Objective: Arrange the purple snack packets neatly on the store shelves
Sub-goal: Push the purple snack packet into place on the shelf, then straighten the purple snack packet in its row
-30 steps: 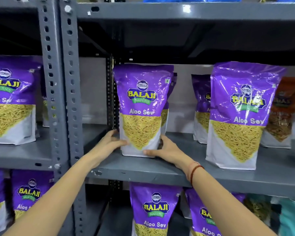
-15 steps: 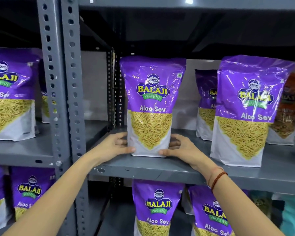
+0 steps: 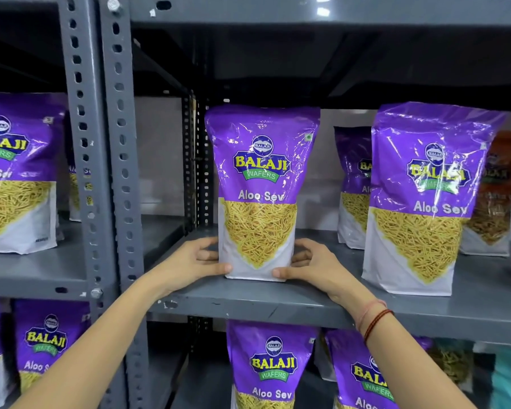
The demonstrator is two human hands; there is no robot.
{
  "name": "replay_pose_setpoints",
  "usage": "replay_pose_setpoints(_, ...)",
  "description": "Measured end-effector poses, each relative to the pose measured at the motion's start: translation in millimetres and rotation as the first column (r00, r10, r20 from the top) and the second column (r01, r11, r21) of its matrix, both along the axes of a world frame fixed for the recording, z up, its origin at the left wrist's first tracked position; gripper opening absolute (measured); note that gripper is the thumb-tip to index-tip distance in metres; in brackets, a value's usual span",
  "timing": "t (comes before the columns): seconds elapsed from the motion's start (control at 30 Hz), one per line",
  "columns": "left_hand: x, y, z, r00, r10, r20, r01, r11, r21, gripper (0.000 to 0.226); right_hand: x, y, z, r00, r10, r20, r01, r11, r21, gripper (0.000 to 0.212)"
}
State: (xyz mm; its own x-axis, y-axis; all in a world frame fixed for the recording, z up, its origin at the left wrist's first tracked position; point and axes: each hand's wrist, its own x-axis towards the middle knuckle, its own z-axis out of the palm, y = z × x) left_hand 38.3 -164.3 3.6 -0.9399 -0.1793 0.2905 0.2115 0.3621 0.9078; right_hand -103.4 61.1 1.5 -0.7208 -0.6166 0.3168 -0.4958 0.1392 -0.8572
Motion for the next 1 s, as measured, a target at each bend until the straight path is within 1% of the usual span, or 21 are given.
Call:
replay_pose_setpoints(0.07,0,0,0,1.0,-0.003,0.001,0.003,1.0,-0.002,0.068,1,0,0,1.0,0.004,0.001,-0.004,1.0,-0.002,0.068)
replay_pose_setpoints(0.17,1,1,-1,1.0,-0.004,0.008,0.005,1.0,-0.023,0.067,2,2,1,1.0,0.001,-0.006,-0.001,1.0,-0.005,0.058)
replay_pose_setpoints(0.23,1,1,-1,1.0,-0.007,0.011,0.008,0.999,-0.044,0.063,3,3,1,1.0,-0.005,-0.008,0.005,1.0,-0.009,0.055)
replay_pose_setpoints(0.4,0,-1,-2,1.0,-0.009,-0.001,0.009,0.998,-0.055,0.058,0,3,-1,1.0,-0.008,-0.005,0.008,1.0,-0.027,0.053)
replay_pose_setpoints(0.47,2,0,-2,1.0,0.006,-0.008,-0.006,0.998,-0.056,0.061,1,3,-2,1.0,0.008,0.009,-0.008,1.0,-0.024,0.057)
replay_pose_setpoints(0.53,4,3,-1,0.996,0.084,-0.029,-0.086,0.994,-0.073,0.07,5,4,0,1.0,0.01,0.017,-0.01,0.999,-0.032,0.065)
replay_pose_setpoints(0.57,6,6,-1,0.985,0.163,-0.06,-0.168,0.981,-0.094,0.074,10,6,2,1.0,-0.025,-0.013,0.024,0.999,-0.044,0.067)
replay_pose_setpoints(0.6,8,10,-1,0.959,0.262,-0.113,-0.275,0.954,-0.121,0.073,16,8,4,0.993,-0.092,-0.078,0.087,0.994,-0.068,0.067)
replay_pose_setpoints(0.63,11,17,-2,0.914,0.356,-0.193,-0.385,0.912,-0.143,0.067,23,10,4,0.972,-0.173,-0.158,0.155,0.981,-0.12,0.066)
replay_pose_setpoints(0.67,16,26,-5,0.86,0.42,-0.291,-0.474,0.868,-0.147,0.057,32,14,4,0.942,-0.24,-0.235,0.194,0.959,-0.205,0.061)
replay_pose_setpoints(0.7,21,37,-9,0.806,0.45,-0.384,-0.53,0.838,-0.13,0.045,43,17,1,0.911,-0.285,-0.298,0.191,0.933,-0.306,0.053)
replay_pose_setpoints(0.73,26,49,-15,0.76,0.46,-0.459,-0.559,0.823,-0.099,0.035,55,21,-2,0.885,-0.308,-0.348,0.161,0.906,-0.392,0.044)
replay_pose_setpoints(0.77,32,63,-23,0.722,0.466,-0.512,-0.575,0.816,-0.068,0.029,67,25,-8,0.866,-0.317,-0.386,0.126,0.887,-0.444,0.037)
replay_pose_setpoints(0.83,41,88,-43,0.666,0.47,-0.58,-0.595,0.803,-0.032,0.023,88,31,-27,0.85,-0.306,-0.429,0.075,0.876,-0.476,0.028)
replay_pose_setpoints(0.87,44,98,-55,0.646,0.466,-0.605,-0.609,0.792,-0.039,0.02,97,33,-39,0.85,-0.292,-0.439,0.053,0.876,-0.48,0.025)
replay_pose_setpoints(0.93,48,116,-83,0.639,0.434,-0.636,-0.635,0.764,-0.117,0.02,109,38,-68,0.852,-0.284,-0.439,0.041,0.873,-0.485,0.02)
replay_pose_setpoints(1.0,46,123,-115,0.684,0.39,-0.617,-0.631,0.741,-0.23,0.02,113,42,-100,0.86,-0.298,-0.414,0.078,0.879,-0.47,0.016)
